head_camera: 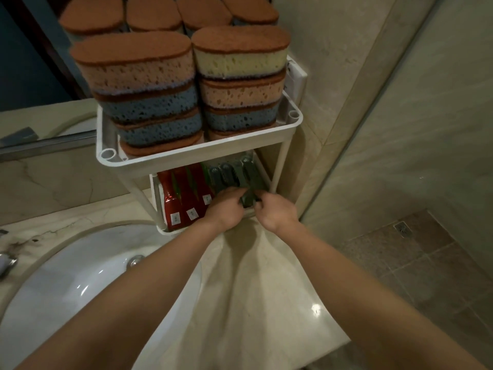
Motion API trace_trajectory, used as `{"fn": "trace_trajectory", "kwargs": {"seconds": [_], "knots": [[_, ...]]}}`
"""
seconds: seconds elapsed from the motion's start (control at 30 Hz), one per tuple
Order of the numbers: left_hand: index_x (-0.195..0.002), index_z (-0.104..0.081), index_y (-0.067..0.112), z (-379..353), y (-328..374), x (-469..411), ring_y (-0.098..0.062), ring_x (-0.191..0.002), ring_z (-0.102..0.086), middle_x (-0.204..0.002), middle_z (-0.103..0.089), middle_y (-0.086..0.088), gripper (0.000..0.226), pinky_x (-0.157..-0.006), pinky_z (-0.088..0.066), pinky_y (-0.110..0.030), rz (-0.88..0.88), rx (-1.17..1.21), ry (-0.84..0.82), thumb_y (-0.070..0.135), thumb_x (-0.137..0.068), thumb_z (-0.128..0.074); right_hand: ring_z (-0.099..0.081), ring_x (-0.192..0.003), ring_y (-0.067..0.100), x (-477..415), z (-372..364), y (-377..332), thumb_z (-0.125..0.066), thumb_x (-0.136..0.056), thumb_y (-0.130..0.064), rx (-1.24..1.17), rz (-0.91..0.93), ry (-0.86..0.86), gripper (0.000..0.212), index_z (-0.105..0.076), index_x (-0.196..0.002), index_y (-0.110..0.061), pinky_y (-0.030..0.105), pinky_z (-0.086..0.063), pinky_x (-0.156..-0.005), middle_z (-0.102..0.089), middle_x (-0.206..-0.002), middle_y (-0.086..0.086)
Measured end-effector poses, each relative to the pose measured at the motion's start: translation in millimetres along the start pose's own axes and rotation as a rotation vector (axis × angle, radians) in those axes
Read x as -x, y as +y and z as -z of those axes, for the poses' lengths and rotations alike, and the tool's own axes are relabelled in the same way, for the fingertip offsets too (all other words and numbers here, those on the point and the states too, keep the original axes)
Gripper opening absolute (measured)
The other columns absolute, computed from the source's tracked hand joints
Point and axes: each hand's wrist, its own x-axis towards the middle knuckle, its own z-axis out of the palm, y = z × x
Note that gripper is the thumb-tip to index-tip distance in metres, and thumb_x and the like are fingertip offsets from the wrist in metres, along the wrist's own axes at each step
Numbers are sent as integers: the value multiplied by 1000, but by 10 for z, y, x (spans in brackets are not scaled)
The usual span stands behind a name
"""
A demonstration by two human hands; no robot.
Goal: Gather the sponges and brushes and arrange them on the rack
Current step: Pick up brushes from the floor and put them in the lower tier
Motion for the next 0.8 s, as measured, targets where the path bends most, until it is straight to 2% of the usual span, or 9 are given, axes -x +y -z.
{"fn": "trace_trajectory", "kwargs": {"seconds": [0.1,0.2,0.3,0.37,0.47,0.53,0.6,0.7,0.8], "knots": [[-142,-43,26,-14,-91,220,-19,-132,-43,-143,-47,-1,51,-111,-35,-36,62,164,76,7,-95,-41,-62,-101,26,133,-48,-56,-42,-96,-31,-152,6,83,35,-57,-126,-23,30,-44,-70,-67,-113,5],[-132,-53,24,-41,-194,495,-13,-119,-54,-122,-59,4,45,-102,-40,-26,130,411,212,2,-94,-41,-62,-102,24,272,-179,-196,-48,-94,-27,-357,30,122,32,-59,-123,-21,28,-43,-72,-68,-113,2],[-117,-59,23,-46,-339,817,-12,-107,-59,-107,-63,4,36,-95,-45,-25,200,597,404,1,-92,-46,-60,-99,17,383,-378,-440,-51,-91,-20,-544,61,85,26,-61,-114,-21,27,-44,-79,-66,-109,-2],[-107,-60,25,-31,-457,1062,-12,-96,-61,-99,-65,4,37,-84,-48,-21,256,709,514,-4,-88,-47,-58,-94,14,479,-534,-624,-52,-89,-19,-628,77,31,21,-60,-108,-24,24,-42,-77,-61,-101,-7],[-102,-60,27,-15,-642,1514,-9,-81,-62,-92,-64,9,40,-71,-49,-19,350,779,648,-5,-86,-44,-57,-87,10,692,-773,-902,-56,-88,-20,-648,152,-67,18,-59,-104,-26,24,-44,-74,-60,-94,-10],[-105,-60,25,-17,-776,1842,-8,-79,-62,-93,-64,9,38,-75,-50,-25,415,794,715,-3,-87,-43,-58,-86,11,869,-923,-1092,-57,-85,-18,-651,195,-143,22,-61,-106,-24,28,-48,-78,-62,-97,-7],[-106,-61,24,-18,-918,2167,-11,-82,-64,-97,-65,5,36,-79,-50,-29,462,820,780,-1,-88,-42,-59,-82,11,1054,-1049,-1291,-55,-84,-18,-649,237,-223,25,-60,-107,-25,28,-48,-73,-61,-95,-7],[-101,-61,29,-57,-1120,2636,-10,-84,-65,-99,-66,6,39,-80,-50,-30,536,828,875,-1,-87,-40,-57,-75,9,1335,-1236,-1561,-52,-84,-19,-631,304,-335,28,-57,-110,-27,26,-46,-68,-61,-95,-9],[-97,-60,33,-153,-1302,3115,-7,-82,-64,-96,-66,9,41,-79,-50,-29,632,857,987,-1,-85,-40,-59,-75,10,1663,-1444,-1820,-51,-84,-20,-593,382,-443,28,-55,-110,-29,29,-48,-71,-62,-96,-8]]}}
